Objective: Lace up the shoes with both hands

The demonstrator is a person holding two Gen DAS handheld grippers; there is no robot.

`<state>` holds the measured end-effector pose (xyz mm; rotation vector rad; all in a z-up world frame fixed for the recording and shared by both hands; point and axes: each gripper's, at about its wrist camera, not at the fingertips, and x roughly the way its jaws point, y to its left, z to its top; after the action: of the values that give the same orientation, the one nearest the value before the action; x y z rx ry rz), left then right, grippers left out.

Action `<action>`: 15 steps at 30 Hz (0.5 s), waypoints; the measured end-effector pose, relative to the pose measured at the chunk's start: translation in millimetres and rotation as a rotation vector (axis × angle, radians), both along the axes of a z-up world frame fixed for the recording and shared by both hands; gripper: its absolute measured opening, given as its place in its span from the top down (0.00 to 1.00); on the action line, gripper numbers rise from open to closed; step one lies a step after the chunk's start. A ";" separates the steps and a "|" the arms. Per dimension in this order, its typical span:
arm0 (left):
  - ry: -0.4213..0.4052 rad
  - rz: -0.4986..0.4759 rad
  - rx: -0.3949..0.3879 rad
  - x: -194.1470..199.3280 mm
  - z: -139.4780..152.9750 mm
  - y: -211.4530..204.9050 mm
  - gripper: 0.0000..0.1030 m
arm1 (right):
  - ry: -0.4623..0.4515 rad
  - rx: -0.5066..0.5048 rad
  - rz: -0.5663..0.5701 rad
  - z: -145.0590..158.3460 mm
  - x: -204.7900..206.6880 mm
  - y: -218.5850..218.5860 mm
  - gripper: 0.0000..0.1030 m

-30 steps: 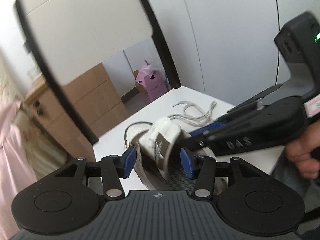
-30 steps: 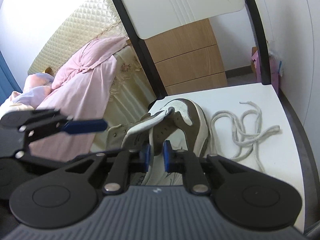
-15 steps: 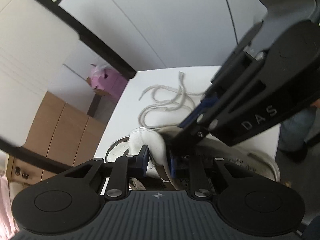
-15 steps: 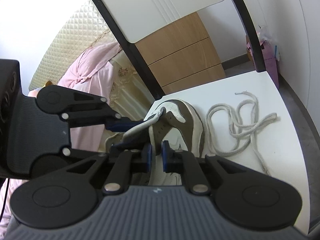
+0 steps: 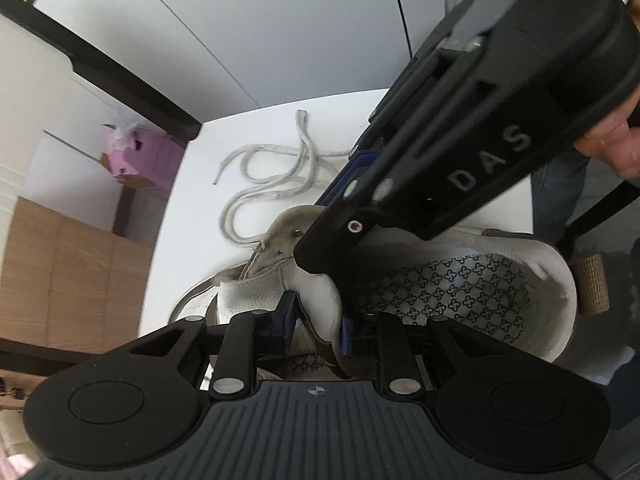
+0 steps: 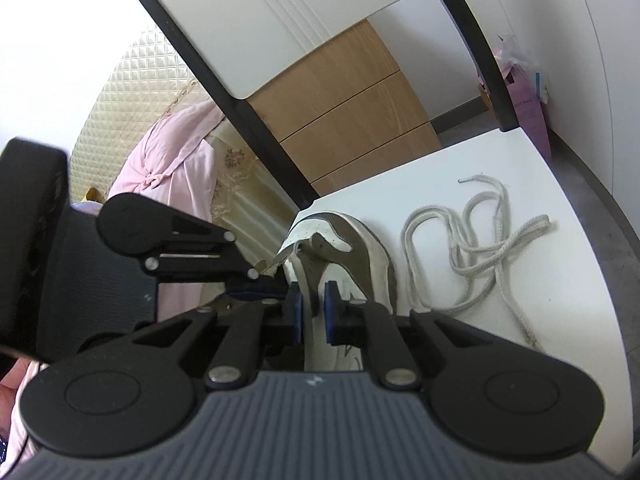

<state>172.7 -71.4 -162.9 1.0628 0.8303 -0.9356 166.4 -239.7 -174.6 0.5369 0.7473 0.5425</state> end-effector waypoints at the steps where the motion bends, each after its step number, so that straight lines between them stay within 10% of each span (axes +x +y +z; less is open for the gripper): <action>1: 0.015 -0.003 -0.004 2.8 0.8 0.3 0.76 | 0.001 0.001 0.001 -0.2 0.9 -0.9 0.88; 15: 0.090 -0.018 0.016 13.7 -12.7 -9.7 0.57 | 0.007 0.021 0.013 -1.7 3.7 -5.3 0.87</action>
<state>186.4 -81.1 -175.6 1.0495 0.9051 -0.9996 170.1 -244.9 -176.3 0.5536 0.7535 0.5615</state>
